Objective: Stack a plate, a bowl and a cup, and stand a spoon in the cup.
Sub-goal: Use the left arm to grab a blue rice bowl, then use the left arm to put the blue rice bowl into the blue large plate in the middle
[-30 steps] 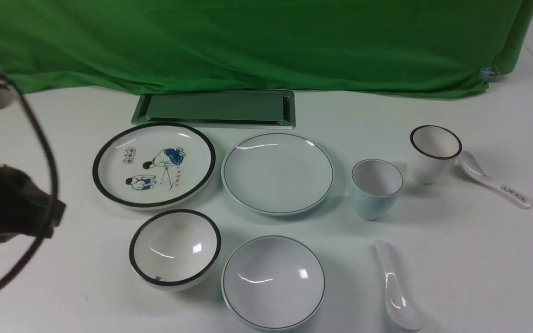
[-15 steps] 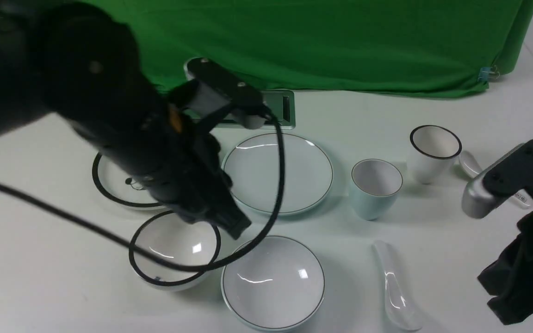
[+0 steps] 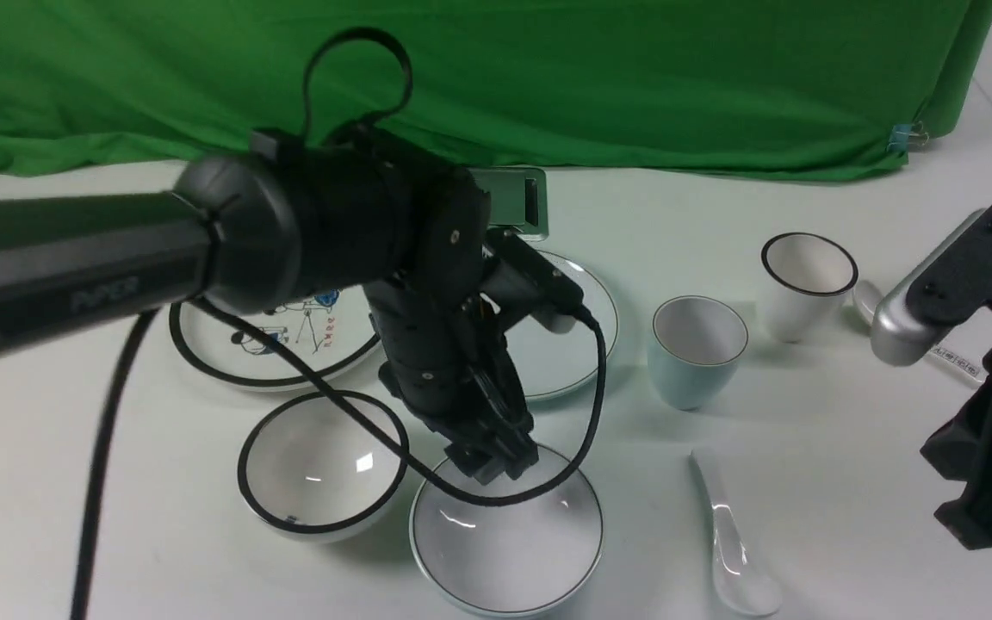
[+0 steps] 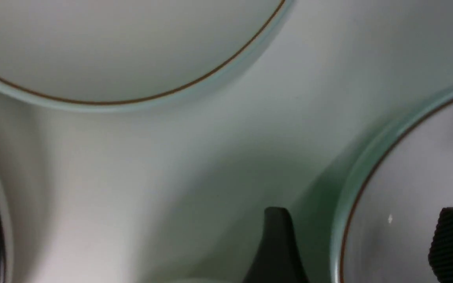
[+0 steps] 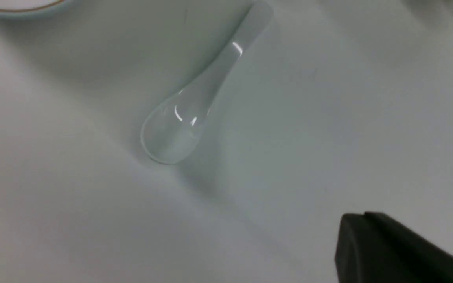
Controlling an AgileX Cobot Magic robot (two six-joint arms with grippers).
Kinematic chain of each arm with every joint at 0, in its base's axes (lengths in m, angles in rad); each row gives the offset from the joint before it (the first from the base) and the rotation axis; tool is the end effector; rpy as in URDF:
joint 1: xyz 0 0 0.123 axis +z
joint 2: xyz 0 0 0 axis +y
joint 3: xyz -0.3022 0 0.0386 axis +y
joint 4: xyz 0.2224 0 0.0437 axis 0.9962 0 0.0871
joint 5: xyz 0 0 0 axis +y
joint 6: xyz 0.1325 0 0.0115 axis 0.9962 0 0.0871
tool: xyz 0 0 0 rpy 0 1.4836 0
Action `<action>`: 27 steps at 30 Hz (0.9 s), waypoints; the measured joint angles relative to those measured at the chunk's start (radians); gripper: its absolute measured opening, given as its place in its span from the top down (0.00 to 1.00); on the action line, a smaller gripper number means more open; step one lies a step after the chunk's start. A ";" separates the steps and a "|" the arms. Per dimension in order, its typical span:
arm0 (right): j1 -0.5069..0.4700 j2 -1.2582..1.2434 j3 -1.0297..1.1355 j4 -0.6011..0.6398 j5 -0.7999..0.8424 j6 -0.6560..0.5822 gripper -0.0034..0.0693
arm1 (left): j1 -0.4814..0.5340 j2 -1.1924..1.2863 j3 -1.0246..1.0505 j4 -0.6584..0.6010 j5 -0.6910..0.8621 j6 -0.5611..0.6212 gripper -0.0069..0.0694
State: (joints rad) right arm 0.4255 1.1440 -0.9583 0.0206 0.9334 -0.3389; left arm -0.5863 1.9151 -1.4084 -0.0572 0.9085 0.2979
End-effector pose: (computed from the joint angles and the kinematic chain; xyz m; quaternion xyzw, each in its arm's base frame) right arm 0.1857 0.0866 0.3018 -0.3560 0.8957 0.0211 0.2655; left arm 0.3182 -0.2185 0.1958 0.4112 0.9031 -0.0417 0.1163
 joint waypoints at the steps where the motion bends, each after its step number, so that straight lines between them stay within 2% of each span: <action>1: 0.000 0.000 0.000 0.000 -0.011 0.000 0.93 | 0.000 0.015 0.000 -0.005 -0.010 0.000 0.31; 4: 0.000 0.000 0.000 0.000 -0.028 0.000 0.93 | -0.001 0.046 0.000 -0.015 -0.030 0.000 0.32; 5: 0.000 0.000 0.000 0.000 -0.036 0.000 0.93 | 0.000 0.061 0.000 -0.016 -0.040 0.000 0.37; 6: 0.000 0.000 0.000 0.000 -0.037 0.000 0.93 | 0.000 0.061 0.000 -0.016 -0.041 0.000 0.38; 10: 0.000 0.000 0.000 -0.001 -0.040 0.000 0.93 | 0.000 0.071 -0.001 -0.021 -0.052 0.000 0.67; 11: 0.000 0.000 0.000 -0.001 -0.040 0.000 0.93 | -0.001 0.069 -0.008 -0.021 -0.039 0.005 0.78; 12: 0.000 0.000 0.000 -0.001 -0.040 0.000 0.93 | -0.001 0.068 -0.010 -0.023 -0.036 0.005 0.79; 14: 0.000 0.000 0.000 -0.001 -0.042 0.000 0.93 | 0.000 0.059 -0.044 -0.040 0.007 0.003 0.88; 18: 0.000 0.000 0.000 -0.001 -0.043 0.000 0.93 | 0.039 0.049 -0.156 -0.065 0.127 0.025 0.92; 27: 0.000 0.000 0.000 -0.001 -0.099 0.000 0.93 | 0.213 0.084 -0.422 -0.203 0.146 0.030 0.92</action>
State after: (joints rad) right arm 0.4255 1.1440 -0.9583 0.0194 0.8340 -0.3389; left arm -0.3737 1.9989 -1.8307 -0.2599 1.0541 0.3275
